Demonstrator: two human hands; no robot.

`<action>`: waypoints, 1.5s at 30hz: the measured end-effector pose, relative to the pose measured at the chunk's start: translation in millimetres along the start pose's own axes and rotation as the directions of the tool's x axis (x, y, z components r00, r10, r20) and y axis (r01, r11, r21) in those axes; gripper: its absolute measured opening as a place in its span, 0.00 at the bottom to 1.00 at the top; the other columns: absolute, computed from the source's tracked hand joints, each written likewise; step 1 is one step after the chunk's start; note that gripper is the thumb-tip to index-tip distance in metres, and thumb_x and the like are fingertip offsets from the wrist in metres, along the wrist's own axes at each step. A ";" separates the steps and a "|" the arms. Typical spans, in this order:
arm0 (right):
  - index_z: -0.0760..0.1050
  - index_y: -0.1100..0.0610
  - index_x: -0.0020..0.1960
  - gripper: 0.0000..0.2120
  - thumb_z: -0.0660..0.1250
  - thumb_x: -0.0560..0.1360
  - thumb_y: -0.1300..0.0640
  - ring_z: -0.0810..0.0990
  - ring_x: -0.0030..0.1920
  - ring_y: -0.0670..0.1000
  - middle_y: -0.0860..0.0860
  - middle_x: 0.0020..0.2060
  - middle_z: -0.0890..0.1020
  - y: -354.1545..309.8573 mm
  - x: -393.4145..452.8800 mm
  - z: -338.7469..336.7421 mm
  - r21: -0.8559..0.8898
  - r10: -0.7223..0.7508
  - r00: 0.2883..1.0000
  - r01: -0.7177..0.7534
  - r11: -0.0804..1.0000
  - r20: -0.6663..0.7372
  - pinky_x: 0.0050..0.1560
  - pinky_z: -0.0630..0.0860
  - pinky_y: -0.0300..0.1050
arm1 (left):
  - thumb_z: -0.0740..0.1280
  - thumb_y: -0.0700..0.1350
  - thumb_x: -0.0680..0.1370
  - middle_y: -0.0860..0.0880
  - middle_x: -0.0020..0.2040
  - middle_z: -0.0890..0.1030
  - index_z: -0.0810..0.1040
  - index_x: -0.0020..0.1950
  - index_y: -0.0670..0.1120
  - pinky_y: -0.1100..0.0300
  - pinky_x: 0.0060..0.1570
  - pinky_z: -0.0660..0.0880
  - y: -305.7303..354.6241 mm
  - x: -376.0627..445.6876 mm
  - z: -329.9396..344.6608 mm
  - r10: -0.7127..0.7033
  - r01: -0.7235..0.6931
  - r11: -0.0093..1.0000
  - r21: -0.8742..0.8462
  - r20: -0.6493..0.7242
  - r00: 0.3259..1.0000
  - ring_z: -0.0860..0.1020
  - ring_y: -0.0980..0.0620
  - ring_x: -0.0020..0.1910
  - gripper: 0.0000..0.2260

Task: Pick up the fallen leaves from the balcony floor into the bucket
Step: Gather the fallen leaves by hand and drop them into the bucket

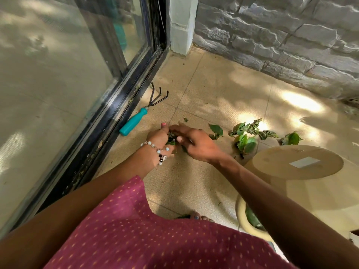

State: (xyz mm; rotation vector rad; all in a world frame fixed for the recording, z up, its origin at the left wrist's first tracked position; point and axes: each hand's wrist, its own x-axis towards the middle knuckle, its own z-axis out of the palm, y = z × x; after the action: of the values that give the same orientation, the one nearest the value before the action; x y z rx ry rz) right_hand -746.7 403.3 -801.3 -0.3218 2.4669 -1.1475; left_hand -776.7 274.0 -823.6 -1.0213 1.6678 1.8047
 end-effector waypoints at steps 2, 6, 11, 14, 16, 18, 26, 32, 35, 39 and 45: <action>0.61 0.53 0.75 0.23 0.59 0.81 0.59 0.63 0.72 0.46 0.52 0.71 0.70 5.0 -5.4 -6.4 0.151 0.010 0.997 -0.023 0.988 0.082 0.71 0.57 0.41 | 0.63 0.48 0.81 0.42 0.53 0.79 0.77 0.52 0.40 0.58 0.29 0.77 2.5 0.0 -1.6 -0.035 0.039 0.989 -0.143 0.035 0.999 0.78 0.47 0.43 0.11; 0.69 0.54 0.68 0.22 0.69 0.76 0.59 0.76 0.62 0.48 0.50 0.57 0.81 20.1 -1.8 -12.0 0.169 0.221 0.956 -0.190 0.967 -0.192 0.49 0.69 0.27 | 0.63 0.41 0.81 0.44 0.36 0.77 0.78 0.46 0.38 0.66 0.23 0.70 4.6 -0.3 -5.1 -0.066 0.096 0.968 -0.233 0.133 0.989 0.73 0.53 0.27 0.09; 0.69 0.57 0.64 0.29 0.75 0.69 0.48 0.69 0.61 0.55 0.55 0.60 0.73 46.0 2.7 4.3 -0.457 0.336 0.935 -0.351 0.817 -0.116 0.60 0.71 0.49 | 0.58 0.50 0.83 0.51 0.26 0.68 0.79 0.53 0.41 0.68 0.21 0.64 -0.2 11.1 -15.7 -0.090 0.115 0.970 -0.216 0.124 0.988 0.65 0.58 0.19 0.15; 0.73 0.57 0.54 0.15 0.73 0.72 0.54 0.74 0.52 0.53 0.54 0.52 0.77 45.2 8.2 10.4 -0.410 0.326 0.942 -0.329 0.851 -0.079 0.48 0.70 0.44 | 0.57 0.56 0.83 0.51 0.28 0.67 0.78 0.49 0.42 0.68 0.21 0.63 2.2 11.6 -13.9 -0.097 0.114 0.982 -0.148 0.115 0.989 0.64 0.57 0.20 0.19; 0.75 0.55 0.46 0.07 0.72 0.73 0.57 0.77 0.45 0.51 0.52 0.45 0.79 44.0 10.0 7.8 -0.291 0.328 0.939 -0.344 0.893 -0.104 0.42 0.71 0.41 | 0.56 0.59 0.82 0.50 0.28 0.67 0.79 0.49 0.42 0.68 0.20 0.63 2.9 10.7 -13.1 -0.109 0.117 0.990 -0.073 0.101 0.989 0.64 0.57 0.20 0.22; 0.78 0.56 0.43 0.04 0.73 0.72 0.59 0.79 0.40 0.50 0.50 0.40 0.80 38.6 12.0 3.8 -0.086 0.320 0.923 -0.344 0.935 -0.212 0.38 0.73 0.38 | 0.57 0.61 0.81 0.50 0.29 0.70 0.80 0.51 0.41 0.66 0.21 0.64 0.4 11.9 -13.3 -0.082 0.083 0.996 -0.009 0.103 0.991 0.65 0.56 0.22 0.24; 0.82 0.60 0.44 0.02 0.71 0.74 0.64 0.85 0.38 0.54 0.55 0.38 0.85 -3.2 31.6 1.3 0.285 0.230 0.964 -0.184 0.941 -0.134 0.45 0.83 0.52 | 0.65 0.63 0.76 0.48 0.27 0.75 0.75 0.40 0.44 0.62 0.25 0.67 7.4 9.0 0.2 -0.030 0.027 0.999 0.018 0.159 0.987 0.70 0.53 0.24 0.22; 0.77 0.64 0.61 0.15 0.65 0.74 0.67 0.79 0.55 0.55 0.59 0.57 0.81 34.2 48.3 -24.2 -0.230 0.119 0.956 -0.183 0.956 -0.267 0.55 0.73 0.40 | 0.63 0.51 0.81 0.48 0.30 0.75 0.73 0.38 0.43 0.67 0.21 0.63 5.4 18.3 -17.5 -0.048 0.052 0.997 -0.060 0.070 0.996 0.66 0.57 0.19 0.16; 0.70 0.62 0.68 0.23 0.67 0.74 0.57 0.73 0.62 0.63 0.63 0.63 0.73 45.0 52.0 -1.8 -0.523 0.035 0.999 -0.028 0.852 0.004 0.64 0.71 0.55 | 0.62 0.50 0.82 0.49 0.29 0.75 0.74 0.40 0.43 0.66 0.22 0.70 10.0 19.2 -21.1 -0.056 0.060 0.993 -0.097 0.051 0.997 0.69 0.56 0.20 0.15; 0.68 0.60 0.71 0.19 0.58 0.81 0.60 0.73 0.62 0.56 0.59 0.65 0.71 40.9 37.2 24.7 -0.570 -0.015 1.000 0.003 0.821 -0.015 0.62 0.73 0.44 | 0.61 0.48 0.82 0.47 0.31 0.75 0.76 0.42 0.40 0.57 0.30 0.80 10.8 17.6 -23.3 -0.049 0.057 0.990 -0.132 0.061 0.997 0.76 0.50 0.30 0.14; 0.77 0.62 0.60 0.12 0.59 0.80 0.62 0.77 0.55 0.54 0.57 0.54 0.79 31.9 16.5 28.8 -0.540 -0.078 0.991 0.008 0.841 -0.107 0.53 0.73 0.43 | 0.65 0.37 0.80 0.41 0.42 0.77 0.75 0.51 0.39 0.55 0.28 0.80 9.0 7.6 -9.5 -0.077 0.079 0.993 -0.089 0.026 0.997 0.78 0.47 0.37 0.02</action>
State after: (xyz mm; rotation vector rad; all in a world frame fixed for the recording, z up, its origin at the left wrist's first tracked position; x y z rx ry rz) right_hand -749.8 398.0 -846.9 -0.4761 2.8761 -0.4657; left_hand -786.3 262.3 -823.7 -1.0845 1.5236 1.8482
